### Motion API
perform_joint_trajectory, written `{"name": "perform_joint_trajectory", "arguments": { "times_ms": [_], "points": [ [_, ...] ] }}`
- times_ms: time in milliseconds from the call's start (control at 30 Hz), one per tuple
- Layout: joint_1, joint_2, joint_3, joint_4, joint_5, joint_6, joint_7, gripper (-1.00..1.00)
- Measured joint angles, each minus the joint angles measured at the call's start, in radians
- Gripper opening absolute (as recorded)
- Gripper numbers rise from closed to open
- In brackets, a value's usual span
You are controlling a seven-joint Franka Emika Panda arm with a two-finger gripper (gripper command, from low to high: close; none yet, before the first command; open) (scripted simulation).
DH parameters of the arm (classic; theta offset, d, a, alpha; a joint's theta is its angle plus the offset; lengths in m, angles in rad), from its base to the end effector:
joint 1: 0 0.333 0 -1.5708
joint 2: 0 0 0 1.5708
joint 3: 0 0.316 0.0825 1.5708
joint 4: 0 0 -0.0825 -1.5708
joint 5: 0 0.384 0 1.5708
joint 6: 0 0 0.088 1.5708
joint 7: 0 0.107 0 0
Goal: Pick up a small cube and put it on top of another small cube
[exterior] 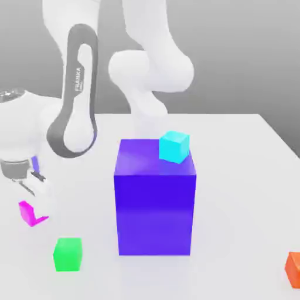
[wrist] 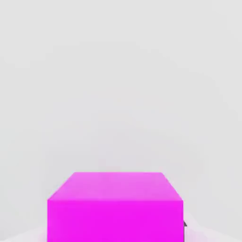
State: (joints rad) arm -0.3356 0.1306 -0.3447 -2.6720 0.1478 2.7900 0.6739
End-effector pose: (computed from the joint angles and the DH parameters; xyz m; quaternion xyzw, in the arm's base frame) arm 0.3158 -0.2705 0.1962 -0.7349 0.6781 0.0010 0.0033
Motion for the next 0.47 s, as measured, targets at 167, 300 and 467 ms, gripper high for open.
{"name": "perform_joint_trajectory", "arguments": {
  "times_ms": [167,300,467],
  "points": [
    [0.161,-0.085,0.085,0.052,-0.11,-0.128,0.126,-1.0],
    [0.159,0.016,0.113,0.069,-0.057,-0.045,0.096,-1.0],
    [0.142,0.079,0.138,0.073,-0.018,0.011,0.068,1.0]
  ]
}}
